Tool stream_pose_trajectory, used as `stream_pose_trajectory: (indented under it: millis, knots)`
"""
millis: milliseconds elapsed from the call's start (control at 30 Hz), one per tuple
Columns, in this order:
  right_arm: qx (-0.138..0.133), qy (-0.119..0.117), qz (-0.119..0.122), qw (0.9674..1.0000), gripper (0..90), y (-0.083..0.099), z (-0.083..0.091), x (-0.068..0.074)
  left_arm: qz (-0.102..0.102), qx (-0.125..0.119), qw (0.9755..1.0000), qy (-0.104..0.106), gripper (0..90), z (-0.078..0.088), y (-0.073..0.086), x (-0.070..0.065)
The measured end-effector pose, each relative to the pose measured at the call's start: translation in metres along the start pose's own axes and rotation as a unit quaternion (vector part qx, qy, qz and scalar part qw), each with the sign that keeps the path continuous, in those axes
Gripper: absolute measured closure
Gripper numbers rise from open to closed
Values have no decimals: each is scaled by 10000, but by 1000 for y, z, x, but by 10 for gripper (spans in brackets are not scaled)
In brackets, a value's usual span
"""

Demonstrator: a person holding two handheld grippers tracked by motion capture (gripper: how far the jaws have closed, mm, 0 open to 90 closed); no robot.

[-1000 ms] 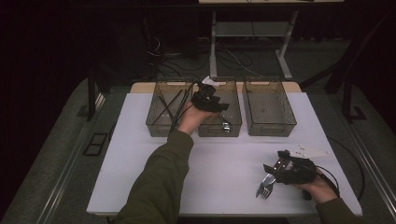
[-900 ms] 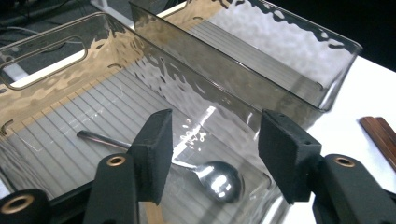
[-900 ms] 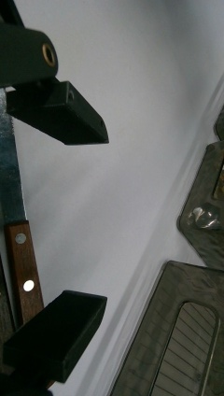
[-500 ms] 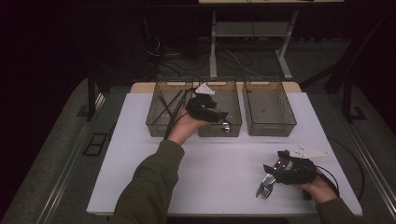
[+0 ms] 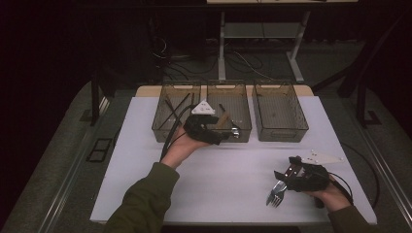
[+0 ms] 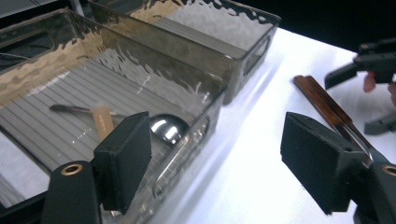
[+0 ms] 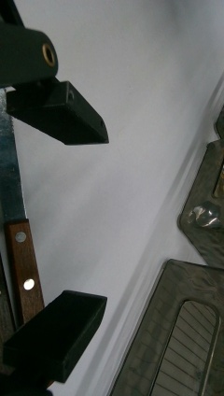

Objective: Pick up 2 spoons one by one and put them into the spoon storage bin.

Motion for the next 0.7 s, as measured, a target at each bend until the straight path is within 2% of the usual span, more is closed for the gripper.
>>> stream_pose_trajectory:
  millis: [100, 133, 167, 200, 233, 267, 300, 333, 367, 467, 700]
  knots:
    - [1, 4, -6, 10000, 179, 0, 0, 0, -38, 70, 10000, -38, 216, 4, 10, -5]
    - [7, 10, -15, 10000, 179, 0, 0, 0, -15, 78, 10000, -51, 200, 7, 18, -8]
    - [7, 10, -15, 10000, 179, 0, 0, 0, -15, 78, 10000, -51, 192, 7, 18, -8]
    - [19, 10, -28, 10000, 179, 0, 0, 0, 24, 60, 9999, -87, 185, 9, 26, -11]
    - [19, 10, -28, 10000, 179, 0, 0, 0, 24, 60, 9999, -87, 179, 9, 26, -11]
    - [11, 17, -21, 10000, 179, 0, 0, 0, 30, 68, 9999, -104, 172, 12, 35, -13]
    - [11, 17, -21, 10000, 179, 0, 0, 0, 30, 68, 9999, -104, 164, 12, 35, -13]
    - [-1, 21, -16, 10000, 179, 0, 0, -1, 61, 60, 9999, -143, 155, 15, 44, -15]
    - [-1, 21, -16, 10000, 179, 0, 0, -1, 61, 60, 9999, -143, 148, 15, 44, -15]
    - [10, 22, -2, 10000, 179, 0, -1, -1, 159, 56, 9996, -239, 131, 21, 61, -19]
    - [-17, 12, 5, 10000, 179, 0, 0, -1, 96, -32, 9993, -349, 72, 37, 82, -29]
Point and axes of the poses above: each handheld gripper's, and its own axes: z roughly backward along the jaws, y roughly out of its underside, x roughly to its left, the point moved 3 cm from there along -z, roughly forward along the jaws, and after that the axes turned 14 degrees about y, right-handed, at the moved point
